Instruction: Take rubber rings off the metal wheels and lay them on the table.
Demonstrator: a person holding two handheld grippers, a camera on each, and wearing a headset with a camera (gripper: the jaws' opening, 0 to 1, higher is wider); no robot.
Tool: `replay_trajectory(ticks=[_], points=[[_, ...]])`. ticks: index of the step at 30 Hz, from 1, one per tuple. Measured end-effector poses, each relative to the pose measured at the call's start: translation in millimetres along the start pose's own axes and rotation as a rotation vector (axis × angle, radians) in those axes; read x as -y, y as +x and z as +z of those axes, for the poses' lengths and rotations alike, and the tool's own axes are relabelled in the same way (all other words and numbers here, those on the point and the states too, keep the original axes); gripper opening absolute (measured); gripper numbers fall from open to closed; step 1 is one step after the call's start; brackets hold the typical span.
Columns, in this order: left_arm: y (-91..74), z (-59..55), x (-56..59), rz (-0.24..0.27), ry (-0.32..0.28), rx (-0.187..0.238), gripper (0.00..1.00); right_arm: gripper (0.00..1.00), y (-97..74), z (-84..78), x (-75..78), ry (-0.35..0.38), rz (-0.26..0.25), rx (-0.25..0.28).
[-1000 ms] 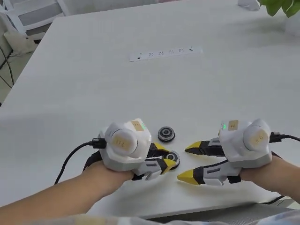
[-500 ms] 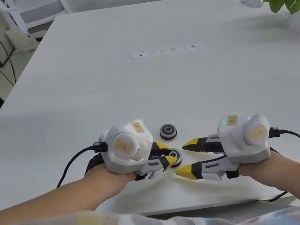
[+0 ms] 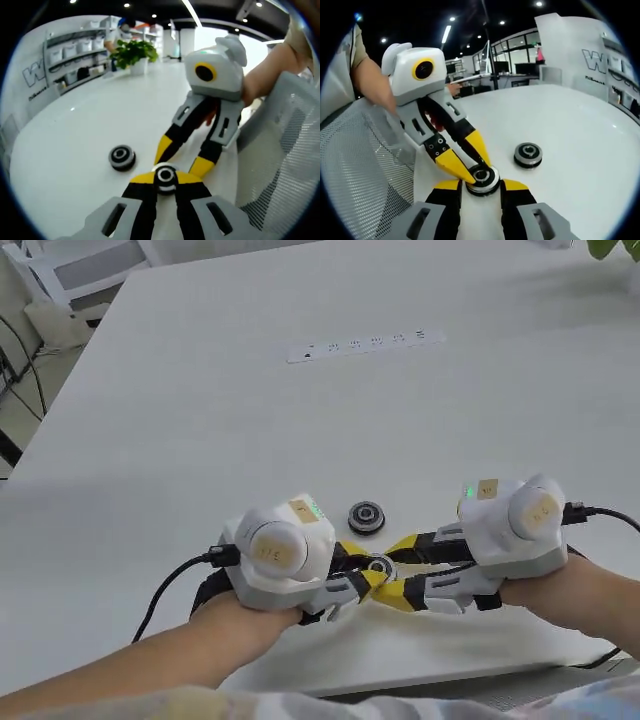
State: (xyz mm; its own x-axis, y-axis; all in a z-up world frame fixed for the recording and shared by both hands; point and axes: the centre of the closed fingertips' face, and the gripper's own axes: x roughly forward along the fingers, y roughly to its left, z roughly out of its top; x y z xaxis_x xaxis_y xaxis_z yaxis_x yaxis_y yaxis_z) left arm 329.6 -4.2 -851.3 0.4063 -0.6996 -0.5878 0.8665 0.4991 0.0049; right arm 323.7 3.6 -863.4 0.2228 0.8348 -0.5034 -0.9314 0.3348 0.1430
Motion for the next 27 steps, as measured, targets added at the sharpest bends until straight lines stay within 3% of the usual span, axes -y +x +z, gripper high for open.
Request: replay_trajectory(ticks=[19,27], points=[[-0.8,0.4,-1.2,0.007,-0.008,0.010,0.14,0.17,-10.4,-4.8,1.7,-0.014,-0.030,-0.005],[5.1,-2.5,-7.6,0.006,-0.009,0.013,0.14,0.11,-12.7,-7.7,3.2,-0.037,-0.038,-0.022]])
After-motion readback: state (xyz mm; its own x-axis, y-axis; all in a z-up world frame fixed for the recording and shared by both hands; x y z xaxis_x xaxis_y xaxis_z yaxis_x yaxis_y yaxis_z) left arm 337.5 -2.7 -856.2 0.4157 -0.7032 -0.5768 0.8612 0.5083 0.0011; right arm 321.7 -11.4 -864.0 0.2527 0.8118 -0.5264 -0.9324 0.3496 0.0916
